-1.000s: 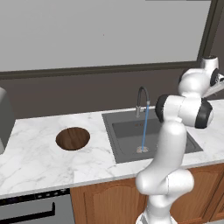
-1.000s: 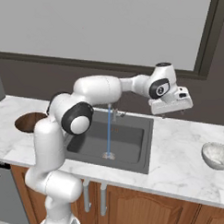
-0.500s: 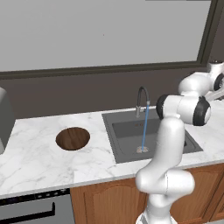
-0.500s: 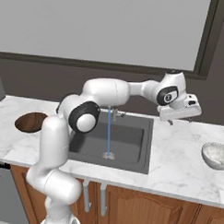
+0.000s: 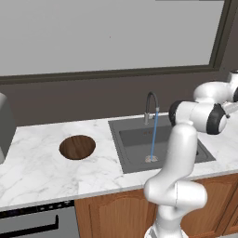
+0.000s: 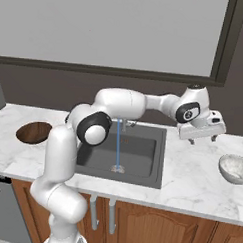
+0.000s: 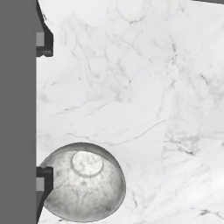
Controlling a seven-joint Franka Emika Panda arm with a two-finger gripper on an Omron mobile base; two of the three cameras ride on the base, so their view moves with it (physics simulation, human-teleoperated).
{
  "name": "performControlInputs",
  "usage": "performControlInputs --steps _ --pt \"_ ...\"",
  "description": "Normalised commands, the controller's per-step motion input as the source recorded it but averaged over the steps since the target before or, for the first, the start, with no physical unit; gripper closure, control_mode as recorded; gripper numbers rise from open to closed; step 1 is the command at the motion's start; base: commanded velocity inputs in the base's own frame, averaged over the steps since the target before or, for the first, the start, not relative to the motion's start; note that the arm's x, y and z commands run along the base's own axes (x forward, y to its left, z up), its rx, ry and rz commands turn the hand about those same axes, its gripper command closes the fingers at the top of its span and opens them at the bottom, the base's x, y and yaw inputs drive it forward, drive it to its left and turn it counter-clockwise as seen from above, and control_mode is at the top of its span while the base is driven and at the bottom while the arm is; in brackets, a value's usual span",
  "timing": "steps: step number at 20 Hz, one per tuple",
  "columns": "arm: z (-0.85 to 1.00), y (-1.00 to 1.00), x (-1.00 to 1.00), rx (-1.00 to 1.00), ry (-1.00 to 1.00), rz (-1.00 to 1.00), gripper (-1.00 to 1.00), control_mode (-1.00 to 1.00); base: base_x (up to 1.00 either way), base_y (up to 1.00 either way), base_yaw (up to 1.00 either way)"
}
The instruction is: Rinse each bowl for a few seconds and place them down in the sink or on the counter.
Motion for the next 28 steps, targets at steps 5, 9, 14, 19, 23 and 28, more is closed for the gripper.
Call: performControlInputs --steps 5,9,14,19,23,28 --pt "-0.23 -0.07 -0.31 -0.11 -0.03 0.0 -1.0 -1.0 0.0 0.0 0.0" --pt "-0.1 -0.07 -0.26 -0.11 -0.02 0.0 -1.0 -1.0 0.0 0.0 0.0" --pt "-0.13 -0.16 -0.18 -0.02 0.0 0.0 -1.0 -1.0 0.0 0.0 0.0" --pt "-0.14 -0.19 -0.1 0.0 0.01 0.0 -1.0 -1.0 0.0 0.0 0.0" --pt "-0.09 -0.2 0.0 0.01 0.06 0.0 -1.0 -1.0 0.0 0.0 0.0" --pt "-0.09 -0.23 0.01 0.02 0.08 0.0 -1.0 -1.0 0.0 0.0 0.0"
